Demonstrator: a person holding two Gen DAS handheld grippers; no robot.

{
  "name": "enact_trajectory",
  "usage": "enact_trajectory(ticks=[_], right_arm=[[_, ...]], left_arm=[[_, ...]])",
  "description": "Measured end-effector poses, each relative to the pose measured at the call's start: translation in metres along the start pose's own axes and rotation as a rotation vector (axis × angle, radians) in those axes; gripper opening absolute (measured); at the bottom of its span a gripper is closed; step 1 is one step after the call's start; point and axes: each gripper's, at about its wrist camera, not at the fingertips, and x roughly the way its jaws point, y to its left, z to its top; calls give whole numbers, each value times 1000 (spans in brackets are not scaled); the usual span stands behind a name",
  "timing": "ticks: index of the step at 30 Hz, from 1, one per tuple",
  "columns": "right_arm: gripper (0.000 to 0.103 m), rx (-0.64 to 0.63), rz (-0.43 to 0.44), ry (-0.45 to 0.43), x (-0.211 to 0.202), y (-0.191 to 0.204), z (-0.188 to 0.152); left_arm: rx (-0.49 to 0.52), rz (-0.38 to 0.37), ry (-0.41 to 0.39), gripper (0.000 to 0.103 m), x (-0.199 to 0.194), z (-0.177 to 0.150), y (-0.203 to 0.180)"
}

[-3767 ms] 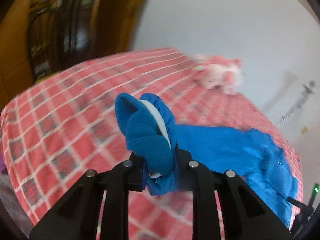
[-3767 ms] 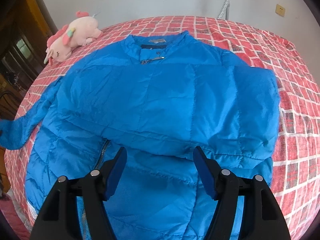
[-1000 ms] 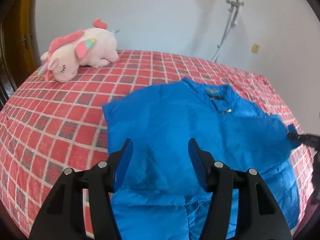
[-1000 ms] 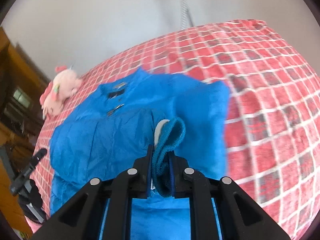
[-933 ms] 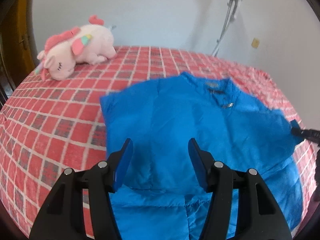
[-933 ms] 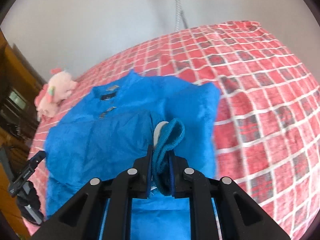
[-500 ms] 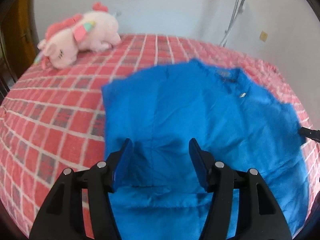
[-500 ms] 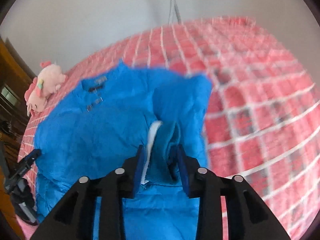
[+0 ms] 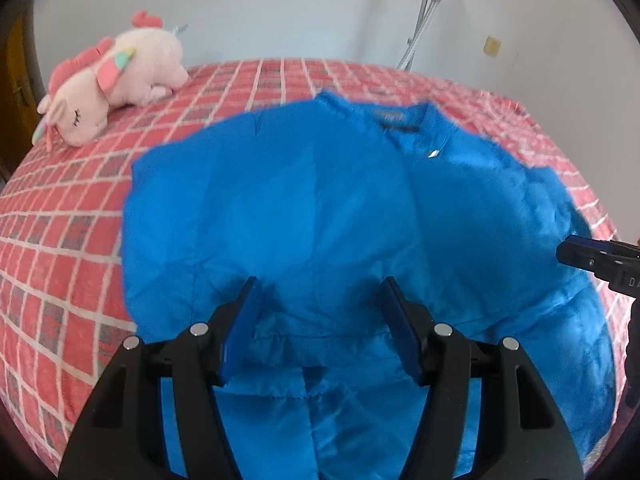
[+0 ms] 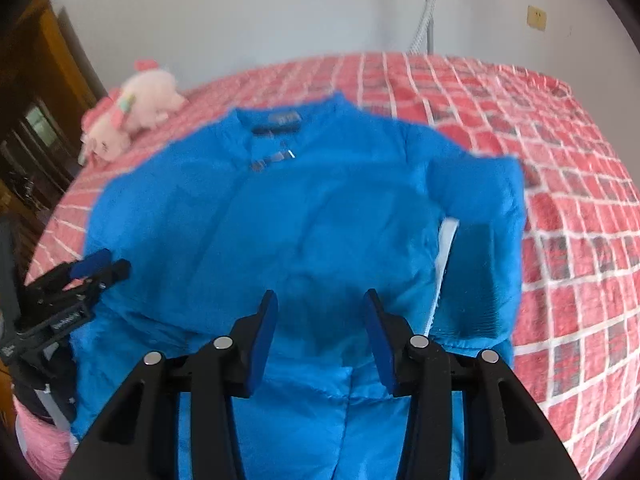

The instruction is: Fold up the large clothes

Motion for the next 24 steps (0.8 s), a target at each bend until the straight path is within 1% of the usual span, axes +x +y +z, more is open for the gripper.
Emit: enact_trajectory(ticks=[3,7,10,13,16,18,21,24], right_arm=[[42,12,30,40,22,-11,-4],[42,7,42,38,24,-14,-6],[43,-6,32,29,17,-10,-7],[44,-30,43,-9,-3,-1,-4],[44,-46,26,-22,-10,7,-5],[44,-52,30,-8,-5,8,-5],[45,-40,1,27,14,4,-6],[45,-33,22,30,24,-3,-6]], left_arm=[[15,5,3,62,5,-2,0],[18,-1,-5,61,5,-4,2],[5,10,-9,61,-5,-4,1],[13,-20,-39,64,-20,-3,-5],[21,-19,-34,64,-18,-5,-10],[35,-6,-14,64,-10,-7,-11],[55,7,-1,65,0,-10,-11],[52,-6,4,65,5,-9,-9]])
